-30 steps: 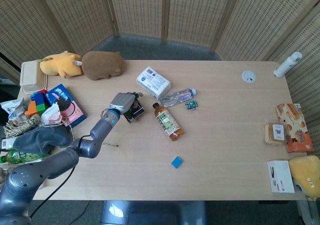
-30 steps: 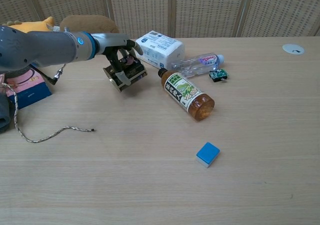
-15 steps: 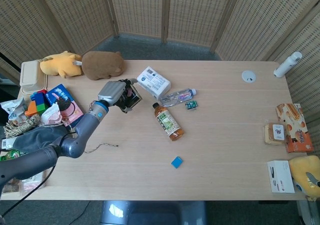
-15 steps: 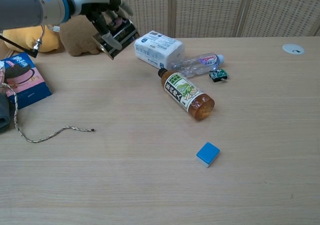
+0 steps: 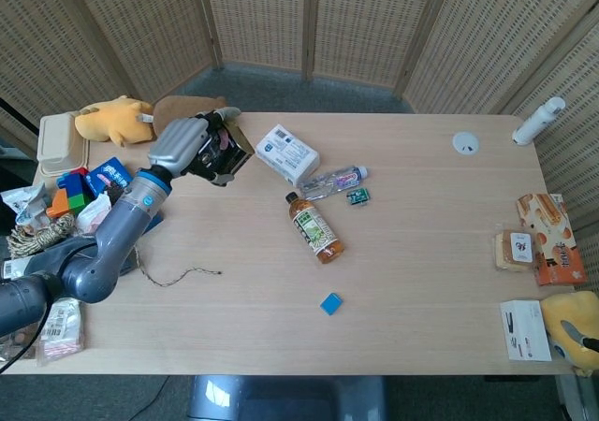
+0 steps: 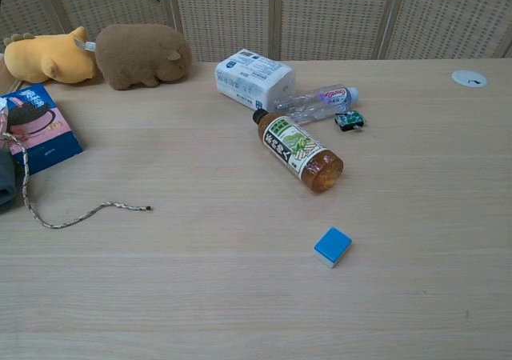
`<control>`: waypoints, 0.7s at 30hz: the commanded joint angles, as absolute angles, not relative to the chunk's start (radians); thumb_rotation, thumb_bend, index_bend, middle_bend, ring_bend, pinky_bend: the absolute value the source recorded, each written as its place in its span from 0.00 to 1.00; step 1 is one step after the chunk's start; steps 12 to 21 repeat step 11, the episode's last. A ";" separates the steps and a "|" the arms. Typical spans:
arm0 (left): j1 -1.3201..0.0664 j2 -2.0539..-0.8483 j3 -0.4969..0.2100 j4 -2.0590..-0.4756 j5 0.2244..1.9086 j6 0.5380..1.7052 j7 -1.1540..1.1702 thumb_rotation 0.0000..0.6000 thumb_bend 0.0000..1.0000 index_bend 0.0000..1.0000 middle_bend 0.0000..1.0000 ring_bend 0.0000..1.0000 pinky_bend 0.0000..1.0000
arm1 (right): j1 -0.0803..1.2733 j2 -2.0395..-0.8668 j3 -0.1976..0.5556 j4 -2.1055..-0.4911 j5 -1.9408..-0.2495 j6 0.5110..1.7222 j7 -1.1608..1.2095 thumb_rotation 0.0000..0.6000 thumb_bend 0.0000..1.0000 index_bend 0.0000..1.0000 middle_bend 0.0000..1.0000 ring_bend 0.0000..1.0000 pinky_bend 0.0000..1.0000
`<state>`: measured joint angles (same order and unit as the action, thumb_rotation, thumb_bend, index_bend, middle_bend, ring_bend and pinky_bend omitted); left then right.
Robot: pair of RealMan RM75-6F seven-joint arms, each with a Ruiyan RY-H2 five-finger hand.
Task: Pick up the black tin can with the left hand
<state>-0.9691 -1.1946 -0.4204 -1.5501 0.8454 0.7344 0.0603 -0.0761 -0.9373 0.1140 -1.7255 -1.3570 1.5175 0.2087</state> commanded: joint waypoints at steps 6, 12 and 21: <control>-0.947 -1.121 -0.437 -1.625 0.830 0.770 0.028 1.00 0.00 0.15 0.34 0.68 0.36 | -0.064 -0.950 0.110 -1.716 -1.373 1.506 0.217 1.00 0.02 0.00 0.00 0.00 0.00; -0.936 -1.097 -0.437 -1.652 0.828 0.780 0.006 1.00 0.00 0.15 0.34 0.68 0.36 | -0.058 -0.960 0.111 -1.708 -1.374 1.500 0.222 1.00 0.02 0.00 0.00 0.00 0.00; -0.936 -1.097 -0.437 -1.652 0.828 0.780 0.006 1.00 0.00 0.15 0.34 0.68 0.36 | -0.058 -0.960 0.111 -1.708 -1.374 1.500 0.222 1.00 0.02 0.00 0.00 0.00 0.00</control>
